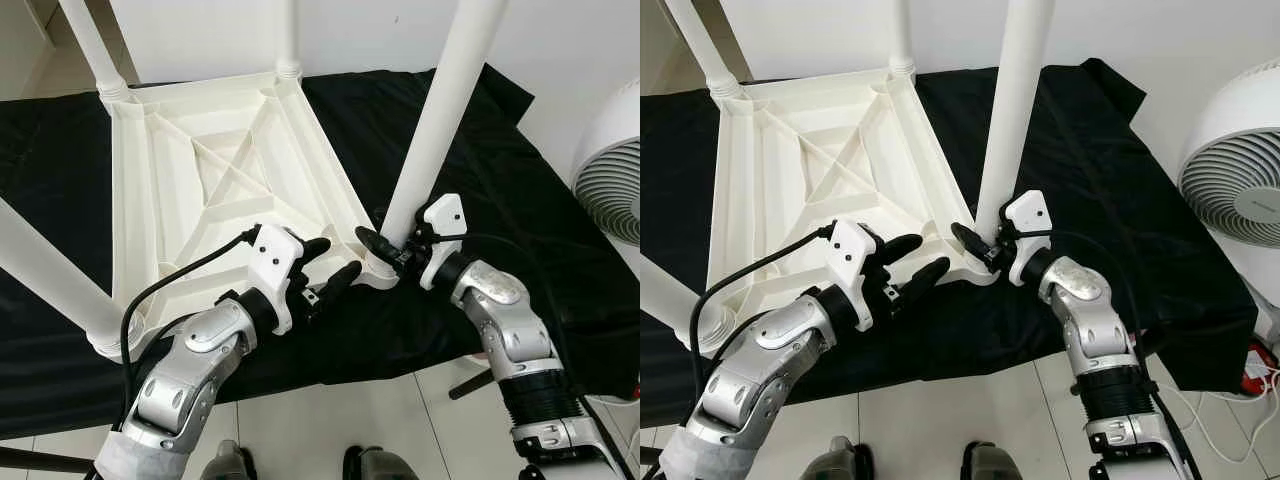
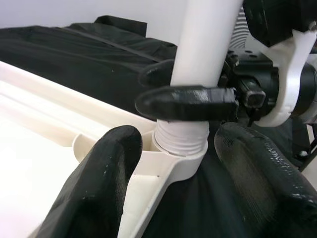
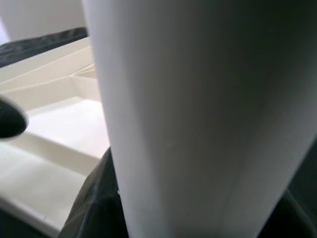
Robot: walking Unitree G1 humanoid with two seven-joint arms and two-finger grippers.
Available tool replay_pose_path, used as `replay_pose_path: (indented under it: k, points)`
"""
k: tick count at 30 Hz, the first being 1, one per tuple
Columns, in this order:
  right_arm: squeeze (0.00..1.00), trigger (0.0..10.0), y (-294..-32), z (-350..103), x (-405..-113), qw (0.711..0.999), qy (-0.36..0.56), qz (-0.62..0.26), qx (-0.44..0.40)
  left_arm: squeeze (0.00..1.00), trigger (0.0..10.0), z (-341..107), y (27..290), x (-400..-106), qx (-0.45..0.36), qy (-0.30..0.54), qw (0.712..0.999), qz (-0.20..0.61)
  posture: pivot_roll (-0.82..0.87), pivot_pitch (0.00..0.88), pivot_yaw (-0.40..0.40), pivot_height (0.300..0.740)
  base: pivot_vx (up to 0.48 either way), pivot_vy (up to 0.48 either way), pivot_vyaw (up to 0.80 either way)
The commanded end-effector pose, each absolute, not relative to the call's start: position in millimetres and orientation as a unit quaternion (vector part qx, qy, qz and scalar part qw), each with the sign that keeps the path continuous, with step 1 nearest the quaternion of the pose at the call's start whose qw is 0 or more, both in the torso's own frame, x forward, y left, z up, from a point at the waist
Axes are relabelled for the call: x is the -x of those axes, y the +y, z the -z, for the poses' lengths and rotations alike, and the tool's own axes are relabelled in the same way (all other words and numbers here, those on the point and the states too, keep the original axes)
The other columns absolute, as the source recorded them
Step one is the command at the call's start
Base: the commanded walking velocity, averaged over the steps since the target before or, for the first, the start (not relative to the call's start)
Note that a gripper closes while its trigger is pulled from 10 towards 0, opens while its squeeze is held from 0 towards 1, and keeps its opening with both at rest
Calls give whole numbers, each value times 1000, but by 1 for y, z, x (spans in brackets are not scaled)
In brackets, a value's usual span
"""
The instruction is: Building children table
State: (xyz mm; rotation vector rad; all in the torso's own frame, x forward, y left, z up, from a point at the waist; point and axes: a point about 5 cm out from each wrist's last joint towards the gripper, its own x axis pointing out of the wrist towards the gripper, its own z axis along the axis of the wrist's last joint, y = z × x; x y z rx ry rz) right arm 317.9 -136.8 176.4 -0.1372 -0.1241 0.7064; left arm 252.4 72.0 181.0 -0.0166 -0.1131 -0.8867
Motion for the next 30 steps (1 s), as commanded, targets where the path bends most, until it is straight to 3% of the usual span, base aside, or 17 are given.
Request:
replay_pose_path:
  k: [1,12,17,18,20,21,24,25,26,27,30]
  points:
    - [0,0,-134,-161,-320,948,-10,-313,52,0,10000,-185,72,-250,6,-57,897,437,-47,134,9,740,0,0,0]
    - [0,0,-102,-156,-315,992,-15,-120,-31,0,10000,-191,86,-260,3,-62,916,396,-48,167,21,740,0,0,0]
    - [0,0,-96,-156,-311,994,-16,-100,-41,0,10000,-189,83,-260,3,-59,915,400,-50,165,25,740,0,0,0]
    - [0,824,-95,-156,-310,994,-18,-97,-38,0,10000,-187,82,-259,-2,-58,914,402,-56,159,33,740,0,0,0]
    - [0,824,-94,-157,-309,994,-20,-96,-36,0,10000,-186,81,-259,-5,-57,913,404,-57,158,35,740,0,0,0]
    - [0,10000,-95,-157,-309,994,-23,-101,-41,0,10000,-185,81,-259,-6,-54,913,405,-62,156,40,740,0,0,0]
    - [0,10000,-102,-159,-309,995,-27,-89,-44,0,10000,-184,80,-261,-2,-50,909,413,-82,147,50,740,0,0,0]
    - [396,10000,-106,-160,-310,995,-28,-86,-42,0,10000,-183,79,-262,-2,-48,908,417,-86,146,53,740,0,0,0]
    - [396,10000,-106,-160,-310,995,-28,-86,-42,0,10000,-183,79,-262,-2,-48,908,417,-86,146,53,740,0,0,0]
    - [1000,10000,-109,-161,-310,995,-31,-85,-40,0,10000,-184,78,-263,-4,-48,906,420,-90,144,58,740,0,0,0]
    - [1000,10000,-112,-165,-309,994,-42,-92,-33,0,10000,-185,76,-265,-3,-50,904,425,-92,143,60,740,0,0,0]
